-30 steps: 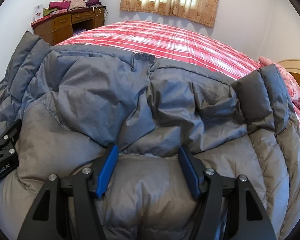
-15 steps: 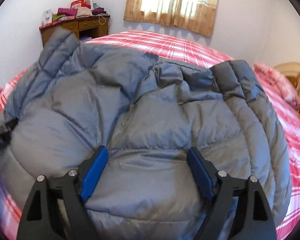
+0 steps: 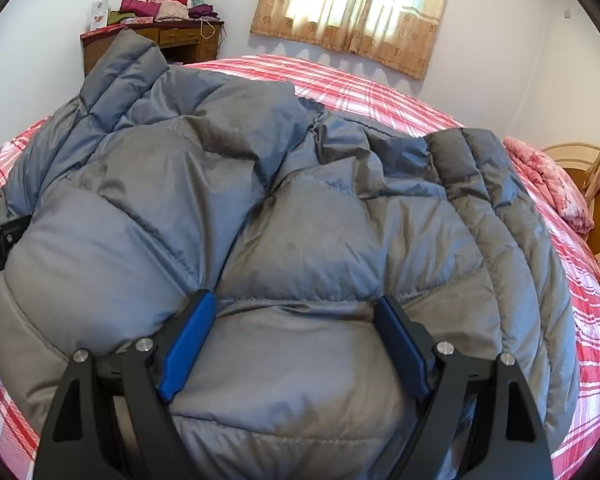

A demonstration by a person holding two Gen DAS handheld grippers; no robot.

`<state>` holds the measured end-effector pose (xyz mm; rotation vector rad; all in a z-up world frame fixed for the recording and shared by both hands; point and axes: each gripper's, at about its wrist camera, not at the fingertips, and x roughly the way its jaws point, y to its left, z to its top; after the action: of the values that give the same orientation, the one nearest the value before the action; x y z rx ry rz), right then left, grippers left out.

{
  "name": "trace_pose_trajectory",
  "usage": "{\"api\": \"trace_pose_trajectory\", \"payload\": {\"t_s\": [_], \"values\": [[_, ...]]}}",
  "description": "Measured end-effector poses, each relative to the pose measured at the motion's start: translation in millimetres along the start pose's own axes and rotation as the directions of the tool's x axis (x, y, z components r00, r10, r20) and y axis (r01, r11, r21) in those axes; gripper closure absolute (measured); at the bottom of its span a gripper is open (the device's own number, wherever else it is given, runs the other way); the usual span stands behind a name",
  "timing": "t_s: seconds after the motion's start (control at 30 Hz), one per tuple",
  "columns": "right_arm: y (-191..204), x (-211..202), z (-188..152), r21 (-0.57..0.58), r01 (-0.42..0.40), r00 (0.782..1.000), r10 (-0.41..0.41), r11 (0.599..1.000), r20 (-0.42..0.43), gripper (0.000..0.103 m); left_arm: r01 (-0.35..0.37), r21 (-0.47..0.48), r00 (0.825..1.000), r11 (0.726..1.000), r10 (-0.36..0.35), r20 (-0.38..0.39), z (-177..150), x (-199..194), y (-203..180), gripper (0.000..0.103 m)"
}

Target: Fold large clothes

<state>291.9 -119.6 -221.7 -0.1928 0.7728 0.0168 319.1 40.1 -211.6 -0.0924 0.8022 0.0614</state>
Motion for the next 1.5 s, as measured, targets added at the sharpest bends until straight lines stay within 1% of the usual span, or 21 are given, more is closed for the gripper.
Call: {"api": "trace_pose_trajectory", "payload": {"t_s": [0.03, 0.07, 0.1, 0.17, 0.2, 0.3, 0.37, 0.47, 0.57, 0.7, 0.77, 0.8, 0.9, 0.97, 1.03, 1.13, 1.2, 1.3, 1.37, 1.4, 1.5], "values": [[-5, -2, 1, 0.005, -0.018, 1.0, 0.018, 1.0, -0.001, 0.019, 0.006, 0.014, 1.0, 1.0, -0.006, 0.005, -1, -2, -3, 0.065], [-11, -9, 1, 0.017, -0.04, 0.999, 0.04, 0.999, 0.003, 0.021, 0.013, 0.036, 1.0, 0.999, -0.014, 0.011, -3, -4, -6, 0.073], [-14, -17, 0, 0.034, -0.041, 0.999, 0.04, 0.999, 0.016, 0.021, 0.015, 0.046, 1.0, 0.999, -0.015, 0.015, -3, -5, -7, 0.08], [-21, -33, -2, 0.061, -0.013, 0.997, 0.009, 0.998, 0.073, 0.022, 0.01, 0.056, 1.0, 0.998, -0.012, 0.029, -5, -9, -7, 0.085], [-21, -37, -3, 0.06, -0.004, 0.997, -0.001, 0.998, 0.081, 0.022, 0.007, 0.055, 0.999, 0.998, -0.009, 0.033, -5, -10, -8, 0.087], [-6, -21, -15, -0.004, 0.011, 1.0, -0.011, 1.0, 0.001, 0.02, 0.0, 0.072, 0.999, 0.997, -0.003, 0.046, -6, -15, -9, 0.09], [8, -15, -21, -0.07, 0.063, 0.998, -0.062, 0.996, 0.018, 0.019, -0.015, 0.096, 0.998, 0.995, 0.009, 0.058, -7, -22, -12, 0.093], [13, -18, -21, -0.052, 0.06, 0.998, -0.06, 0.997, 0.009, 0.022, -0.032, 0.101, 0.997, 0.994, 0.024, 0.073, -9, -33, -7, 0.094], [22, -21, -24, -0.082, 0.071, 0.997, -0.07, 0.994, 0.023, 0.023, -0.012, 0.076, 0.997, 0.997, 0.006, 0.075, -10, -50, 6, 0.094], [23, -32, -28, -0.088, 0.015, 1.0, -0.013, 0.996, 0.027, 0.023, -0.025, 0.071, 0.996, 0.997, 0.018, 0.092, -12, -77, 21, 0.095], [24, -45, -26, -0.116, -0.05, 0.998, 0.055, 0.992, 0.037, 0.025, -0.05, 0.073, 0.993, 0.996, 0.042, 0.109, -10, -88, 30, 0.095], [19, -56, -24, -0.108, -0.082, 0.994, 0.09, 0.991, 0.066, 0.025, -0.062, 0.071, 0.992, 0.996, 0.053, 0.117, -8, -93, 36, 0.095], [-10, -83, -19, -0.04, -0.096, 0.983, 0.102, 0.995, 0.155, 0.025, -0.116, 0.059, 0.983, 0.991, 0.107, 0.148, 4, -113, 58, 0.096], [-38, -90, -16, 0.023, -0.075, 0.98, 0.069, 0.997, 0.188, 0.023, -0.169, 0.072, 0.972, 0.983, 0.154, 0.177, 13, -126, 64, 0.096], [-62, -87, -13, 0.084, -0.052, 0.981, 0.036, 0.995, 0.19, 0.022, -0.196, 0.08, 0.962, 0.977, 0.176, 0.208, 23, -135, 66, 0.096], [-110, -70, -18, 0.179, 0.03, 0.986, -0.058, 0.983, 0.157, 0.022, -0.215, 0.12, 0.947, 0.969, 0.176, 0.27, 36, -155, 45, 0.096], [-136, -62, -26, 0.231, 0.062, 0.987, -0.094, 0.971, 0.128, 0.022, -0.224, 0.178, 0.933, 0.958, 0.158, 0.324, 41, -170, 15, 0.096], [-172, -55, -47, 0.298, 0.14, 0.983, -0.169, 0.944, 0.073, 0.022, -0.235, 0.29, 0.913, 0.928, 0.108, 0.393, 42, -186, -43, 0.096], [-195, -52, -52, 0.332, 0.169, 0.98, -0.195, 0.928, 0.046, 0.022, -0.236, 0.376, 0.902, 0.896, 0.058, 0.428, 36, -191, -94, 0.096], [-205, -51, -53, 0.349, 0.172, 0.98, -0.197, 0.921, 0.037, 0.022, -0.238, 0.403, 0.898, 0.884, 0.042, 0.438, 33, -191, -110, 0.096], [-226, -52, -66, 0.375, 0.178, 0.981, -0.195, 0.91, 0.009, 0.022, -0.241, 0.516, 0.888, 0.822, -0.028, 0.46, 12, -186, -177, 0.096]]}}
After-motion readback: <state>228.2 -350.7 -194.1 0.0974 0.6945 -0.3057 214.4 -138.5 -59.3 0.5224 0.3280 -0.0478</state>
